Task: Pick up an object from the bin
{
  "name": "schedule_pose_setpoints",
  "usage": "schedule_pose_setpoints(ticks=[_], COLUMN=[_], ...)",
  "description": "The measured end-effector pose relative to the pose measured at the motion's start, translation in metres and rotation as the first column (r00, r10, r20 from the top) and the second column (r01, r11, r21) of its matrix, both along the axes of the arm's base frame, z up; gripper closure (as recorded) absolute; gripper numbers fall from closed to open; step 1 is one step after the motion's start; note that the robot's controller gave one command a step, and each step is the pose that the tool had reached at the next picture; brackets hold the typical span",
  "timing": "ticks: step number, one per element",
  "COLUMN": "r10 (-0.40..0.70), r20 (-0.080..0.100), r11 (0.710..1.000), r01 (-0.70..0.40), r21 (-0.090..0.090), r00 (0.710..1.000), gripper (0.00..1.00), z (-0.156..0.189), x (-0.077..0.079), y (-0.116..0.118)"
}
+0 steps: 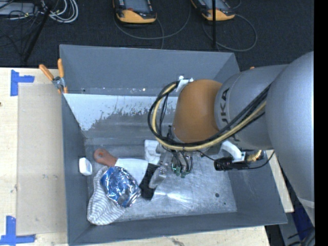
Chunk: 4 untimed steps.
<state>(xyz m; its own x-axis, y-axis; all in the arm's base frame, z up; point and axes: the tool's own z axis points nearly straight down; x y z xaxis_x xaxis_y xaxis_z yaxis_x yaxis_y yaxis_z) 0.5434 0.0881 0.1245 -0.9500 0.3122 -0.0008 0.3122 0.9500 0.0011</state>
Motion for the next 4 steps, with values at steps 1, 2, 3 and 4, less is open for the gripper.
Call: schedule_pose_setpoints(ticks=[1,2,3,4], r10=[0.001,0.159,0.159,0.154], r20=[-0.001,0.0,0.0,-0.005], r11=[1.0,0.987,0.987,0.988], r01=[-0.001,-0.159,-0.159,-0.154], r21=[-0.001,-0.004,-0.004,-0.003], r00=[1.0,0.987,0.987,0.988], gripper=[0.0,1.0,1.0,1.0], z=[-0.001,-0.045,-0.045,-0.018], x=[0.0,0.03,0.03,0.025], y=[0.0,0.034,0.034,0.034])
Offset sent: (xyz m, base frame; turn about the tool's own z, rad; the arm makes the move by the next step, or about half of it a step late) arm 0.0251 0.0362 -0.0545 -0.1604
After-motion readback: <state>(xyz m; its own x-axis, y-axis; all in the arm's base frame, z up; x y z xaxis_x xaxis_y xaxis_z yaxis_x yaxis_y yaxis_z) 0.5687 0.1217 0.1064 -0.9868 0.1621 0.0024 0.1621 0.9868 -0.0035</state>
